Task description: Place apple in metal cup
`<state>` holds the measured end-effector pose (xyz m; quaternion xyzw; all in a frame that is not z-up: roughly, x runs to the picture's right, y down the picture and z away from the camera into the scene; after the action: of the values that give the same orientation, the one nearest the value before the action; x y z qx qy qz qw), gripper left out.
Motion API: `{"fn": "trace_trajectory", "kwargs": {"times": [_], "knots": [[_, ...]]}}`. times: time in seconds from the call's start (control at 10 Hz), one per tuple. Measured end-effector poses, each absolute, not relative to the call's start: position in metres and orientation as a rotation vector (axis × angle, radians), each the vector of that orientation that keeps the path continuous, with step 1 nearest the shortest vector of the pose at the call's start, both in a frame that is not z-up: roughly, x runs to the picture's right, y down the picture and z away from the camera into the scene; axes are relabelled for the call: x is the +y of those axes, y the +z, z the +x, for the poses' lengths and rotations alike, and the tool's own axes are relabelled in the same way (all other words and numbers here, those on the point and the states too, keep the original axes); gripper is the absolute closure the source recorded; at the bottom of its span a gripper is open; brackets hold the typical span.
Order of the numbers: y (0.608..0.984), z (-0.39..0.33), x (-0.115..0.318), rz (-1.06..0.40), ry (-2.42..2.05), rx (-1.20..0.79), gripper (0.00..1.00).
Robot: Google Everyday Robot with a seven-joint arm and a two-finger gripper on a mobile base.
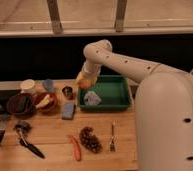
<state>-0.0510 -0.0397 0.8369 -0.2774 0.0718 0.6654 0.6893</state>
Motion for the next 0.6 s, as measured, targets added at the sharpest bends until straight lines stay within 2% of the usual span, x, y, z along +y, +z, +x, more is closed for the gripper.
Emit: {"fn": "trace_trajectory", "kwargs": {"times": [0.6], "knots": [[0.840, -0.039, -0.038, -0.633, 1.519, 0.177, 1.00]]}}
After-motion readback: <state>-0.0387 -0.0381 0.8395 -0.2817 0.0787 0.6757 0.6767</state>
